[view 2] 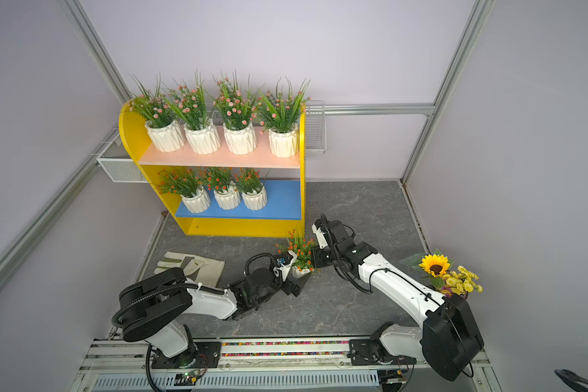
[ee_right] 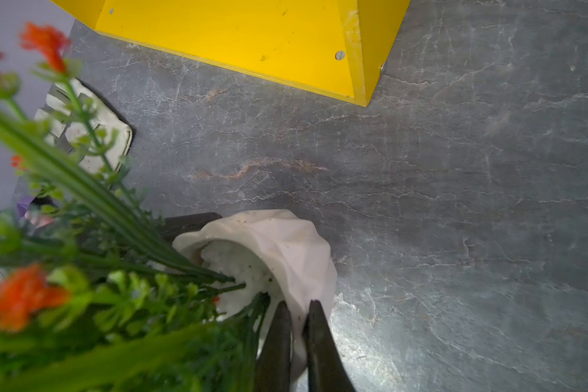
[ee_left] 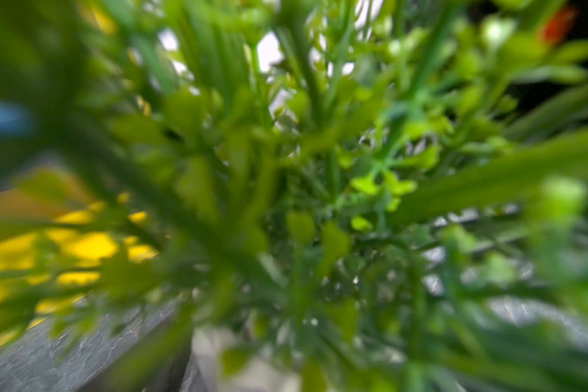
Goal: Place the baby's breath potted plants on the rack by color
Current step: Pick up the baby's breath potted plant from the center of the board.
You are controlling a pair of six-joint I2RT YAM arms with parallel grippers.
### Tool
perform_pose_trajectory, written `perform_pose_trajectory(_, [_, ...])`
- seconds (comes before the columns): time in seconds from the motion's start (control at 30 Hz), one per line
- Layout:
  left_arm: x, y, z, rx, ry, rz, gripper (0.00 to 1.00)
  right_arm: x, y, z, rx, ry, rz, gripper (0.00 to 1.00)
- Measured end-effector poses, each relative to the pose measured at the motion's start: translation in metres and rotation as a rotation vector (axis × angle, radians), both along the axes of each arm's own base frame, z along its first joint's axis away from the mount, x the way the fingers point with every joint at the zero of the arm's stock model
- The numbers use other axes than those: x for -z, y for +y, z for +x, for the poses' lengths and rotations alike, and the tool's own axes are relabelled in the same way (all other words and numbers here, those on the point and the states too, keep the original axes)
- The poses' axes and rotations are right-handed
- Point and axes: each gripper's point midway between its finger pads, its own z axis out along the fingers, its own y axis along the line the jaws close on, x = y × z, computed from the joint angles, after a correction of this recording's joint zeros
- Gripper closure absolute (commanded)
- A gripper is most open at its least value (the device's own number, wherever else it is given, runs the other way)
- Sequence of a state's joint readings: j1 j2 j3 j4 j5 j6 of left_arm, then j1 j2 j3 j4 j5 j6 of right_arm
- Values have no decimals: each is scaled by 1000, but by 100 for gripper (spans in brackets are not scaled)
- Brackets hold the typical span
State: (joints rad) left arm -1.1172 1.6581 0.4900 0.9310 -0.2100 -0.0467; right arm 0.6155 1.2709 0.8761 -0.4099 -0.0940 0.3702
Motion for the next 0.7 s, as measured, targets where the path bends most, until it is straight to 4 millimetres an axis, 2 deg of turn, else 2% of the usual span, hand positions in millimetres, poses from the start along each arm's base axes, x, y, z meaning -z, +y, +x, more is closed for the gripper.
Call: perform_pose_trajectory(0.7, [-3,3,5,-45,-18,-10,0,-5,10,-2,2,6,42,89])
